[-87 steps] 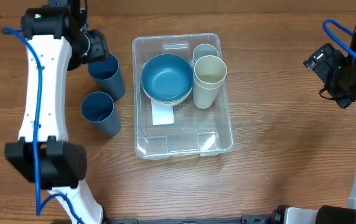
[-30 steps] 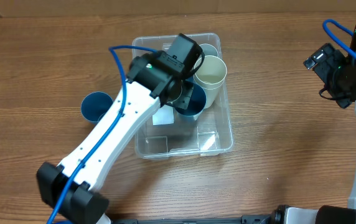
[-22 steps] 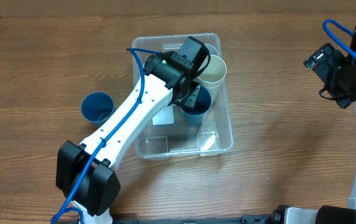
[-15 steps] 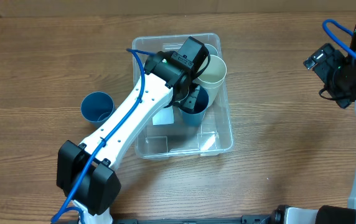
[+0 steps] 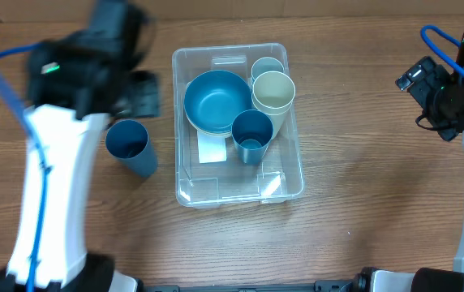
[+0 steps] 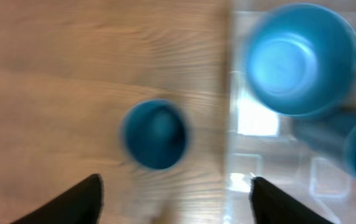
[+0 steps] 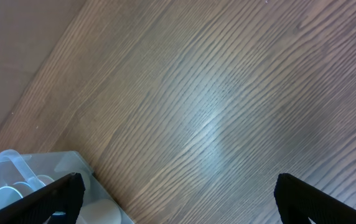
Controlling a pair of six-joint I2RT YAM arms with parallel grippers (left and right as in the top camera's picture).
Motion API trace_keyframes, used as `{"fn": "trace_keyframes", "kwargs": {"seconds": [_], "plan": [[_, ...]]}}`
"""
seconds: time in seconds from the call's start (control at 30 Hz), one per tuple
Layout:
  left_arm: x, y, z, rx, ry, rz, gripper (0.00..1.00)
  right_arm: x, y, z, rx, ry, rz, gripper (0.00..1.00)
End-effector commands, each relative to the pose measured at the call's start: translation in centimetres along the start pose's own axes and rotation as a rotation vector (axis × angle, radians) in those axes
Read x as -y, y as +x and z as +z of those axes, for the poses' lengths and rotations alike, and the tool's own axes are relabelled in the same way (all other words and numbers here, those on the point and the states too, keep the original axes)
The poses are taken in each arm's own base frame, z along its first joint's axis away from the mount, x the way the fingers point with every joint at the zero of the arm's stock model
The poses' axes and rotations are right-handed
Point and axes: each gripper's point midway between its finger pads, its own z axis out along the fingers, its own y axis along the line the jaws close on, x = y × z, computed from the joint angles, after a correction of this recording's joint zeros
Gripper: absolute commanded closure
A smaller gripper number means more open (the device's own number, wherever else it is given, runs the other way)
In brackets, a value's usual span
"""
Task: Pack container
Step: 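Place the blue cup upright in the bin beside the cream cups, then grasp the last blue cup and stack it into the blue cup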
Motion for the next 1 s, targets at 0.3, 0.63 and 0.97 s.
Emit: {"fn": "trace_keyframes", "kwargs": {"seconds": [0.3,0.63,0.97], "plan": [[-8.2,7.6,13.7,-0.258,0.049,-0.346,0.2,-0.1,-0.2,-0.4,0.012,-0.007,0.001,0.0],[-7.4,8.2,18.5,-0.216,0.086,-0.331,0.96,-0.1,-0.2,-0.4,0.012,-0.007,0.001,0.0],[-2.3,-0.9,0.1,0.08,0.24,-0.062,0.96,-0.1,-0.2,-0.4,0.012,-0.007,0.001,0.0]]}}
